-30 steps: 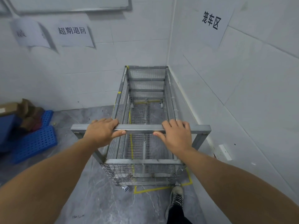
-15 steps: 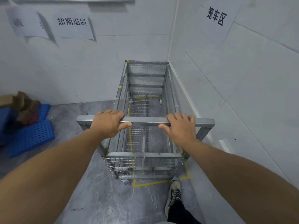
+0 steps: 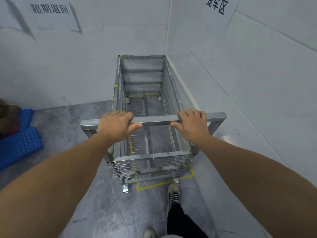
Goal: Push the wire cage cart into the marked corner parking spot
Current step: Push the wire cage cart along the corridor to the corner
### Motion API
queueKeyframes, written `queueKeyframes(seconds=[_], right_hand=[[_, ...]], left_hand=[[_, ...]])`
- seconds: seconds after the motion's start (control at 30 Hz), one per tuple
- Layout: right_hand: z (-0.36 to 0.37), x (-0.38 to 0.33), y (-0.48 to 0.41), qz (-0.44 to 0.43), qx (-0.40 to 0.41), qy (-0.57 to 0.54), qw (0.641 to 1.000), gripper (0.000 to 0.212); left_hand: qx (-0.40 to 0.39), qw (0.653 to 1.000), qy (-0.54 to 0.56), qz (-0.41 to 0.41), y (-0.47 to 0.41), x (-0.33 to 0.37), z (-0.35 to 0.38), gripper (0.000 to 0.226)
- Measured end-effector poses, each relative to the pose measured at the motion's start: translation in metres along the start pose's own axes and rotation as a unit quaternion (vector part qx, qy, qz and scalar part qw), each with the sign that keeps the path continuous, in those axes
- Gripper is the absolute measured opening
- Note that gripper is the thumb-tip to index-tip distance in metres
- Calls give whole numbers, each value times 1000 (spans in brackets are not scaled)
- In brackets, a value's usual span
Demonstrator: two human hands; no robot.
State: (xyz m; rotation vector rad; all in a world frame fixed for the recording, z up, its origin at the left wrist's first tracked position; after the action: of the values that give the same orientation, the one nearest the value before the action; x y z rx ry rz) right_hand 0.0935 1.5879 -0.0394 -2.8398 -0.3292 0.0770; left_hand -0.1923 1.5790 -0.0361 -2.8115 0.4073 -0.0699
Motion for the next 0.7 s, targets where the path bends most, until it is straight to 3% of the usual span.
queueKeyframes(seconds=[0.33, 0.7], right_hand=[[5, -14, 2, 0, 6, -5, 1000, 60], [4, -11, 1, -6, 13, -3, 1000, 60]], left_hand=[[-26, 1000, 13, -2, 7, -10, -7, 61], [-4, 1000, 6, 8, 6, -8, -3, 61]])
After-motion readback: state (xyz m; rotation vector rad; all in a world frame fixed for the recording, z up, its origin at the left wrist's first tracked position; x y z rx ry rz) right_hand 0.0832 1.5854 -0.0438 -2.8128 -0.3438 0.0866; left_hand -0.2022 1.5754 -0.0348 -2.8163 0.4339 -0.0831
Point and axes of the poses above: each hand's wrist, its own y-axis away from the middle knuckle, its own z-axis out of the palm, x = y × z, the point moved 3 cm from there along -y, towards the middle knuckle, and after that the axes turned 8 degrees about x, right-handed, at the moved point
